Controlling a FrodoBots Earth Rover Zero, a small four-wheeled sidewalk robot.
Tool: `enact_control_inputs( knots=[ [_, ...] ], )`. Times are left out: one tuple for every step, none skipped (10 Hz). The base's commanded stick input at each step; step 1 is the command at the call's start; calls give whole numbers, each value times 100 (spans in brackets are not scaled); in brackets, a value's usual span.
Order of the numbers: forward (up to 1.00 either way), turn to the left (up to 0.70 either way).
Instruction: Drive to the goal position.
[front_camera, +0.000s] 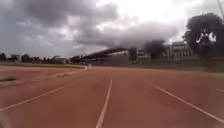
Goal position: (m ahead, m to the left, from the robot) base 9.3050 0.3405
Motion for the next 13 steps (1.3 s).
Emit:
enact_control_inputs(
  knots=[
    [45, 0],
    [45, 0],
    [45, 0],
    [45, 0],
    [45, 0],
    [45, 0],
    [45, 0],
    [45, 0],
    [45, 0],
    [45, 0],
    [45, 0],
    [45, 0],
    [45, 0]
  ],
)
